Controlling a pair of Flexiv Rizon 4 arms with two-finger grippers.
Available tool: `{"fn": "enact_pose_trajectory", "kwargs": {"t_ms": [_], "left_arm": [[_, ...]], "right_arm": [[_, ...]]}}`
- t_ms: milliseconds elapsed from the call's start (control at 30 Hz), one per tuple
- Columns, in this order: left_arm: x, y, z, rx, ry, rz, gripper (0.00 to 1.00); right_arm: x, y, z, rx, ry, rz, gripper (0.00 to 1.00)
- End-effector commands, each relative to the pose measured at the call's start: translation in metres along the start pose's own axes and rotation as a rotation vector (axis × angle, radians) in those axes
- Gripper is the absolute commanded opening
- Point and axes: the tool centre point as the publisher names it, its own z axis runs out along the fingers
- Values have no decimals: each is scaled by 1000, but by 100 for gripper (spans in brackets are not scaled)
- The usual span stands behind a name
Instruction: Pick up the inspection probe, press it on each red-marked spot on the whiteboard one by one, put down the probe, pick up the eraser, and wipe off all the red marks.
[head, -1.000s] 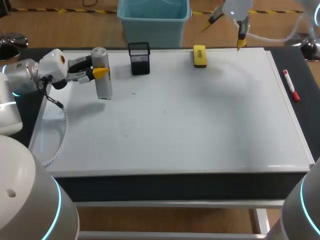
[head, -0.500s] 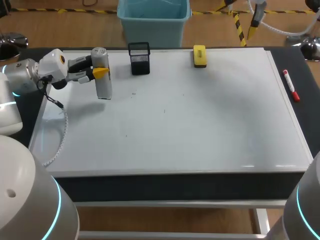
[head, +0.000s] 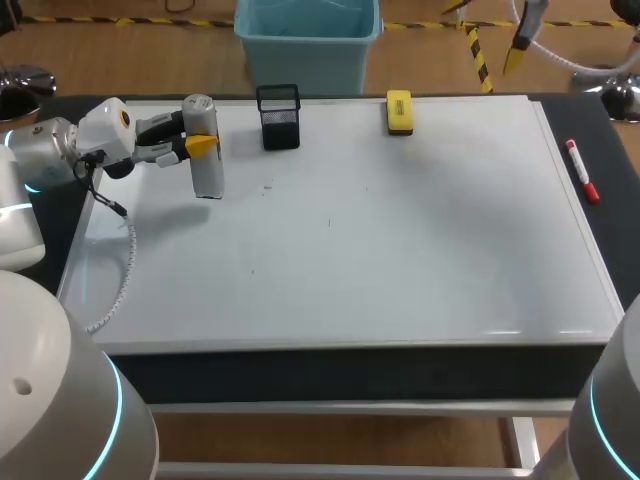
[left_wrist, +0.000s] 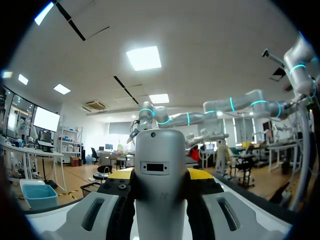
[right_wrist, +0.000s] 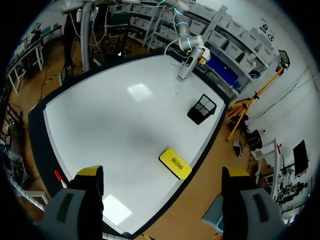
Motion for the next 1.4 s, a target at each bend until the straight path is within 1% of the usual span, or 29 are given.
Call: {"fn": "enact_pose_trajectory", "kwargs": {"t_ms": [33, 333, 400, 533, 567, 633, 667, 700, 733, 800, 833, 900, 967, 1100, 1400], "left_arm": [[-1, -1, 0, -1, 2, -1, 0], [2, 0, 2, -2, -1, -2, 0], [-1, -2, 6, -7, 7, -2, 0], [-15, -7, 18, -14, 32, -1, 0], [-19, -9, 22, -3, 44, -7, 0], [-29, -13, 30, -23, 60, 5, 0], [-34, -15, 35, 1, 68, -3, 0], [-40, -19, 39, 17, 75, -2, 0], [-45, -23, 44, -3, 80, 14, 0], [-53, -29, 55, 1, 93, 22, 0], [-57, -33, 60, -12, 101, 35, 0], [-66, -39, 69, -1, 114, 40, 0], [-72, -46, 78, -10, 123, 61, 0], [-84, -55, 90, 6, 127, 75, 0], [-109, -60, 112, 36, 106, 108, 0]], "right_arm": [[2, 2, -1, 9, 0, -1, 100], [2, 2, -1, 9, 0, -1, 100], [2, 2, -1, 9, 0, -1, 100], [2, 2, -1, 9, 0, -1, 100], [2, 2, -1, 9, 0, -1, 100], [2, 2, -1, 9, 0, -1, 100], [2, 2, -1, 9, 0, -1, 100], [2, 2, -1, 9, 0, -1, 100], [2, 2, -1, 9, 0, -1, 100], [2, 2, -1, 9, 0, -1, 100], [2, 2, -1, 9, 0, -1, 100], [2, 2, -1, 9, 0, -1, 100], [2, 2, -1, 9, 0, -1, 100], [2, 2, -1, 9, 0, -1, 100], [2, 2, -1, 9, 0, -1, 100]]}}
